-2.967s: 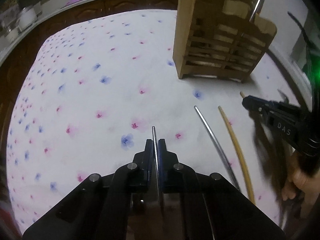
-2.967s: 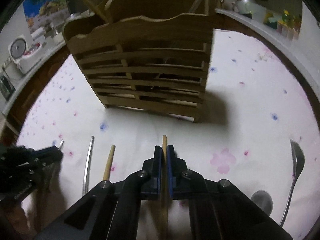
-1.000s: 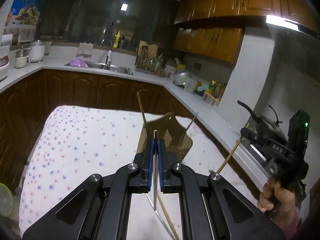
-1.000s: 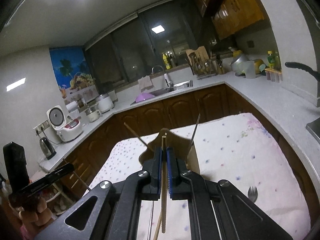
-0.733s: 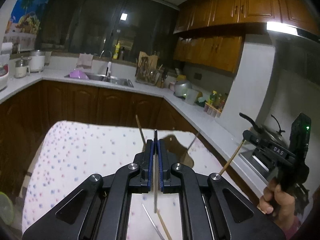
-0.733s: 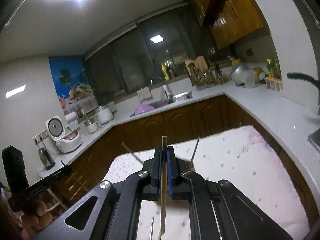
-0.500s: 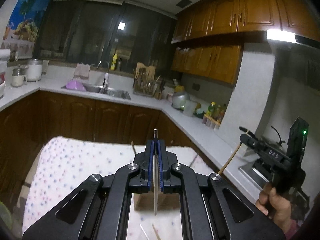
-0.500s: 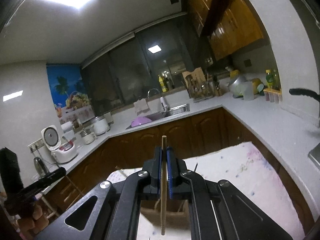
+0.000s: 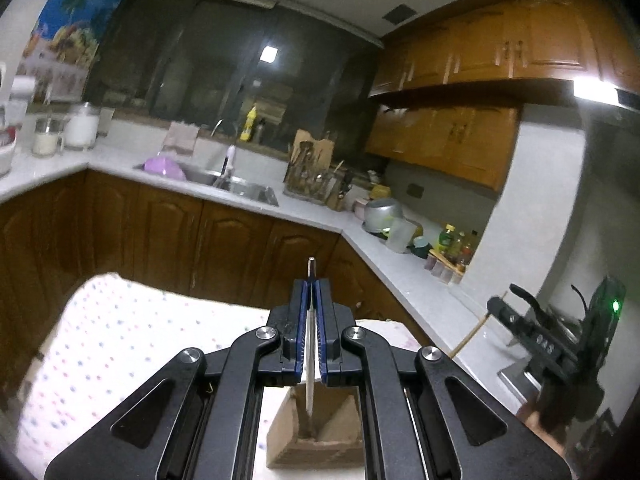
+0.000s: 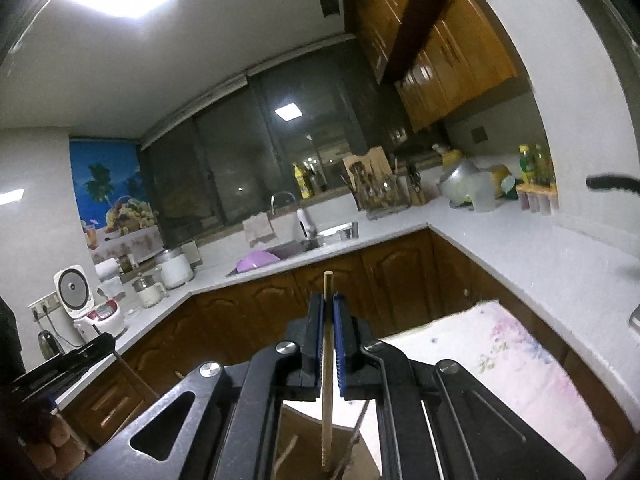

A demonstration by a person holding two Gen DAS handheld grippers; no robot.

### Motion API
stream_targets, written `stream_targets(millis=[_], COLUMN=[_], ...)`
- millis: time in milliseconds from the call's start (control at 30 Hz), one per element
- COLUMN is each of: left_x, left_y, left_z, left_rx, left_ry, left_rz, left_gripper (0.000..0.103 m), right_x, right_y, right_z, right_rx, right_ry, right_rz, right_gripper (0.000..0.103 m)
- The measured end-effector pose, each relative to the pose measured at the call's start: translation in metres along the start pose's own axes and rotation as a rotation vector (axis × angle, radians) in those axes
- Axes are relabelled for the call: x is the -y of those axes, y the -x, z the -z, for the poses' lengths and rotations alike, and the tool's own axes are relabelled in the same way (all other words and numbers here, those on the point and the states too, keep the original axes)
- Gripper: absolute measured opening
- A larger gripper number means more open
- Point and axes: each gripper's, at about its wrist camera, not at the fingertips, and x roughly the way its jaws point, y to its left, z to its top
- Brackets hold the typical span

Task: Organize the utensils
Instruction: 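Carry the steel chopstick with the left tool while the right carries the wooden one into the holder, then open the left tool to release the steel chopstick while the right releases the wooden chopstick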

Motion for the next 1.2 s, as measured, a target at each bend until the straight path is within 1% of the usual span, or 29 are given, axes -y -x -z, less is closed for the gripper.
stream_targets(millis=[100, 300, 467, 633, 1067, 1200], left_x=[-0.006, -0.008, -0.008, -0.008, -0.008, -0.009], left_y=[-0.015, -0.038, -0.05, -0.061, -0.064, -0.064], left_z=[0.014, 0.039, 0.054, 0.063, 0.063, 0.06], left_rx=[-0.013, -0.052, -0.094, -0.14, -0.173, -0.195], left_ry=[0.021, 0.014, -0.004, -0.008, -0.013, -0.011], left_rz=[-0.012, -0.034, -0.038, -0.042, -0.046, -0.043], left_gripper=[0.004, 0.004, 0.004, 0.005, 0.006, 0.006], right_x=[0.007, 0.016, 0.02, 0.017, 0.017, 0.019], right_y=[-0.009, -0.021, -0.028, -0.028, -0.029, -0.029], right_z=[0.015, 0.039, 0.048, 0.048, 0.047, 0.046], right_rx=[-0.012, -0.054, -0.1, -0.115, -0.137, -0.15], right_ry=[-0.007, -0.022, -0.024, -0.01, 0.003, -0.003], right_rz=[0.011, 0.018, 0.014, 0.008, 0.007, 0.009], right_gripper=[0.005, 0.005, 0.005, 0.005, 0.006, 0.013])
